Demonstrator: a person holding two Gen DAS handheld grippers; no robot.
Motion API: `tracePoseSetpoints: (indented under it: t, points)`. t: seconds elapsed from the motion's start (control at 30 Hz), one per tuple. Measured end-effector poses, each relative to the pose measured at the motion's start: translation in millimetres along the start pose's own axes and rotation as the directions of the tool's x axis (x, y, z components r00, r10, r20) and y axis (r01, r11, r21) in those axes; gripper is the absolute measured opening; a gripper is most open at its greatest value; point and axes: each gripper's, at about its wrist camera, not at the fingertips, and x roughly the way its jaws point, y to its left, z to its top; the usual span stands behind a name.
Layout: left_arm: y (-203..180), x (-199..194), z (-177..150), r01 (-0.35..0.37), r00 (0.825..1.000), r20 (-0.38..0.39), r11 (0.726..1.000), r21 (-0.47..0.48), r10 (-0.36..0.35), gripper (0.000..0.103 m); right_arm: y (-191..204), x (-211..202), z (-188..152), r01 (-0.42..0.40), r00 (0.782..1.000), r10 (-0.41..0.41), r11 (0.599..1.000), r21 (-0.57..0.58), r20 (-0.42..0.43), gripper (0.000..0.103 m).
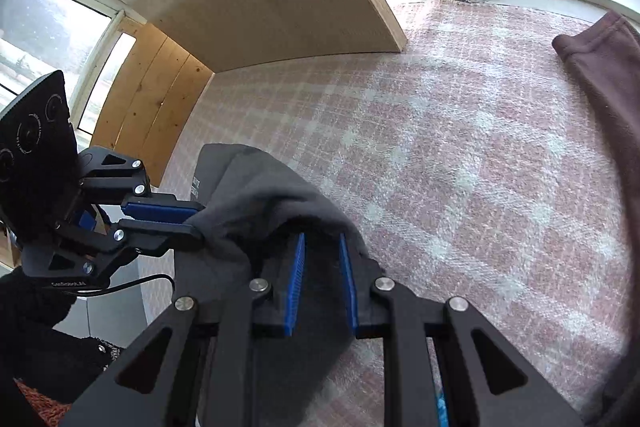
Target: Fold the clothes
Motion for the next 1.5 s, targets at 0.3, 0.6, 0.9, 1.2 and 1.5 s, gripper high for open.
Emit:
tracePoseSetpoints:
  t: [0.3,0.6,0.9,1.2,1.5]
  points:
    - [6.3,-18.2,0.5,0.041,0.999,0.022,0.999,-0.01,-0.041,0.0,-6.4,-9.6,-3.1,-0.025,1.0,0.024,0.998,0.06,0.007,0.019]
    - [-14.6,26.2,10.7,-0.043,0.997,-0.06,0.998,0.036,0.045,0.036,-33.4,-9.2,0.2,-0.036,0.999,0.03,0.973,0.229,0.029,0.035]
    - [-17.6,71.7,14.3,-0.145,0.979,-0.125,0.983,0.109,0.158,0.012,-20.7,-18.4,-0.7,0.049,0.998,-0.055,0.989,0.143,0.038,0.035]
    - [3.4,17.7,8.8,-0.017,0.999,-0.048,0.999,0.028,0.019,0.004,14.9,-16.7,-0.4,0.136,0.989,-0.13,0.987,-0.091,0.068,0.029]
    - [14.4,-11.5,8.5,0.035,0.999,-0.029,0.999,-0.009,-0.035,0.004,4.5,9.3,10.5,0.166,0.986,-0.166,0.984,-0.067,0.004,0.028]
